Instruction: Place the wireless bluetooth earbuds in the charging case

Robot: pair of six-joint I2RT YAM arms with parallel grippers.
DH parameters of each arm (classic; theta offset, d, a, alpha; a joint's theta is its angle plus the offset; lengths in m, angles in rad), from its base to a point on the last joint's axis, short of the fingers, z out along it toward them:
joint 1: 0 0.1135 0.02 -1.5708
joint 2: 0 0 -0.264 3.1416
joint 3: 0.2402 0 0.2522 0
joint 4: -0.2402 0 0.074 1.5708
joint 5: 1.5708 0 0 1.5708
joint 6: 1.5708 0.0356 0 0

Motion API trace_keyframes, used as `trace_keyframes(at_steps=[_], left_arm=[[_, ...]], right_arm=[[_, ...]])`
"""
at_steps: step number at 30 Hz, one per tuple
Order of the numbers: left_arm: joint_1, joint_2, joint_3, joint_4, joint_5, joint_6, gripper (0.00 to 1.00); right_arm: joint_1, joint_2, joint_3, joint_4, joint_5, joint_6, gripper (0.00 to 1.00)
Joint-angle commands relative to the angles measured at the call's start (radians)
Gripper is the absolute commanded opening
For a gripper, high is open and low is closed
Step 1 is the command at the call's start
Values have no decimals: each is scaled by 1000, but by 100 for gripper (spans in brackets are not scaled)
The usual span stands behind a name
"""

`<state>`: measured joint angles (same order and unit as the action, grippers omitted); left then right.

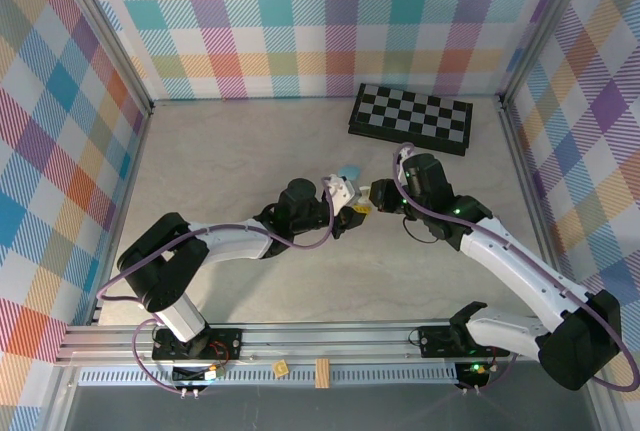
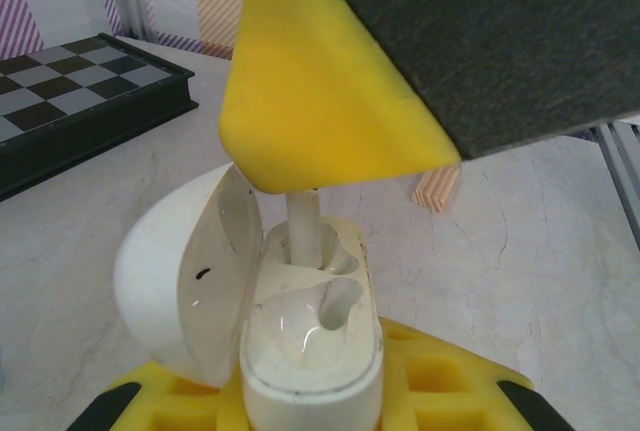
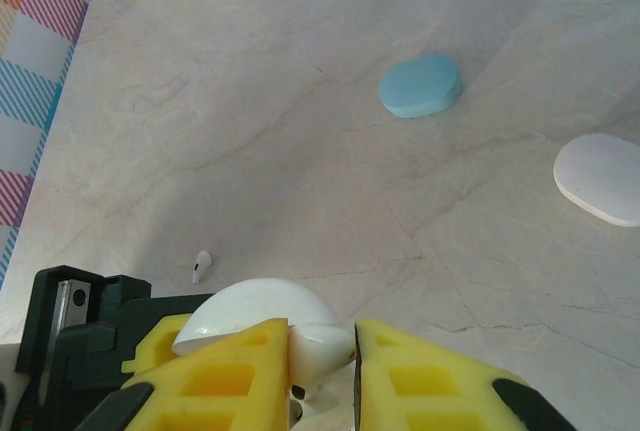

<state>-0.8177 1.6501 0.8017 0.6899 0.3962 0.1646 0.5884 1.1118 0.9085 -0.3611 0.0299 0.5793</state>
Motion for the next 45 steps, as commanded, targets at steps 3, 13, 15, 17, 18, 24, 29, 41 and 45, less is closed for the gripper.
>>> trace_keyframes(at_steps=[3,13,15,17,18,24,29,41,45], left_arm=[[-10,-28,39,0,-3,-13,17],[-11,-17,71,-24,-12,-6,17],[-10,-18,75,-24,-11,-5,17],[-10,-16,77,-24,-7,-5,17],[-9,-16,76,-19,-2,-5,17],[-10,-22,54,18,27,-11,17],[-9,-33,41,13,16,-11,17],[114,-139,-80,19,-6,-32,16],[192,-235,-157,11,-41,-40,16]], right_arm=[[0,22,-11,29,-33,-32,21],[1,9,-20,-6,-83,-51,22],[0,4,-22,-20,-81,-53,22],[1,-3,-25,-25,-79,-58,22],[1,-5,-25,-27,-77,-58,22],[0,-9,-1,-42,-59,-72,36],[-1,-46,7,-64,-22,-82,50],[-4,-125,-34,-1,23,-46,67],[-4,-33,-10,30,-39,-21,67]])
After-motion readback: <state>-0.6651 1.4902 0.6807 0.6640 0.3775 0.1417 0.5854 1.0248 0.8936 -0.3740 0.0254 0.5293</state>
